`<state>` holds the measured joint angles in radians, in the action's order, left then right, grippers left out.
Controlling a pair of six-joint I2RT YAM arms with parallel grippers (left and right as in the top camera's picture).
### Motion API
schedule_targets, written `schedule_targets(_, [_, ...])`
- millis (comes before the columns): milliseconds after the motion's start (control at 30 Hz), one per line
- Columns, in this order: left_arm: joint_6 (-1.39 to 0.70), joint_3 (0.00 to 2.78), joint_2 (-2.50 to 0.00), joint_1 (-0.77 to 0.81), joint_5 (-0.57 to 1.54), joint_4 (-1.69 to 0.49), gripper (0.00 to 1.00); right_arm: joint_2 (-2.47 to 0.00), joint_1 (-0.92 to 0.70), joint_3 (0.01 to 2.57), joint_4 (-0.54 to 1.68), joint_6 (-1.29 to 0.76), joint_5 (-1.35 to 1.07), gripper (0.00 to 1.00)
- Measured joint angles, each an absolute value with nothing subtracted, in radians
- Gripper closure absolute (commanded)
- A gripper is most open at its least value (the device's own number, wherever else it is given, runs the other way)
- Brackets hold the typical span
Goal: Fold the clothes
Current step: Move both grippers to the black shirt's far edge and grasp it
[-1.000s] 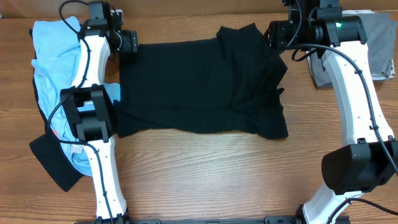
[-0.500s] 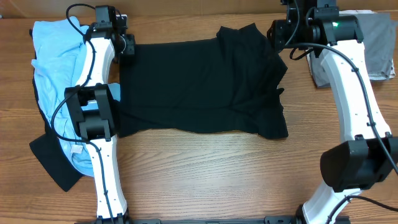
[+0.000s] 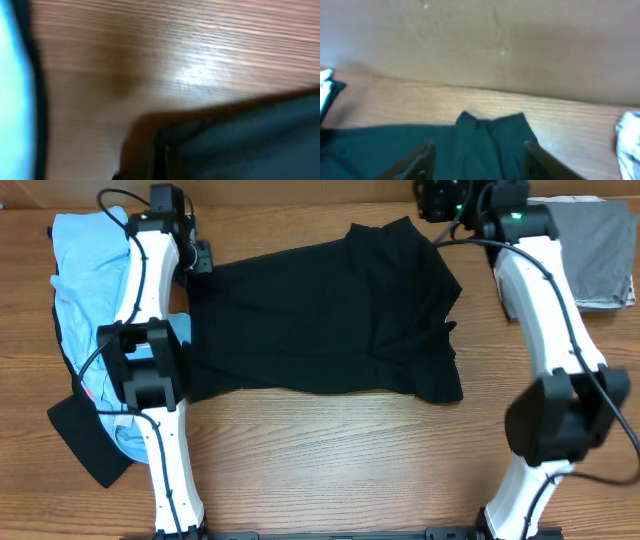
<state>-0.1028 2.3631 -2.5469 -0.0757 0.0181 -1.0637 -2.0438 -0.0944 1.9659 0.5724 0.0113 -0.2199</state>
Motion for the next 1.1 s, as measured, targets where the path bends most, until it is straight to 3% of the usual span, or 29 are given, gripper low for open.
schedule_targets(267, [-0.121,2.403,-2.381,-0.027,0.019,-1.221,0.96,-2.307,-0.099,1.966,0.429,-0.036,-0.221,0.33])
schedule_targets(700, [-0.125,2.408,-2.387,0.031,0.022,-1.243,0.96,-2.512,-0.099,1.966,0.201,-0.097,-0.221,0.33])
schedule_targets(800, [-0.125,2.408,-2.387,0.031,0.022,-1.243,0.96,-2.535,-0.101,1.966,0.159,-0.1,-0.219,0.42])
schedule_targets(933, [-0.125,2.408,-2.387,0.031,0.022,-1.243,0.96,-2.563,-0.105,1.966,0.152,-0.1,-0.203,0.6])
schedule_targets(1100, [-0.125,2.408,-2.387,0.031,0.022,-1.243,0.96,-2.563,-0.11,1.988,0.247,-0.097,-0.135,0.77])
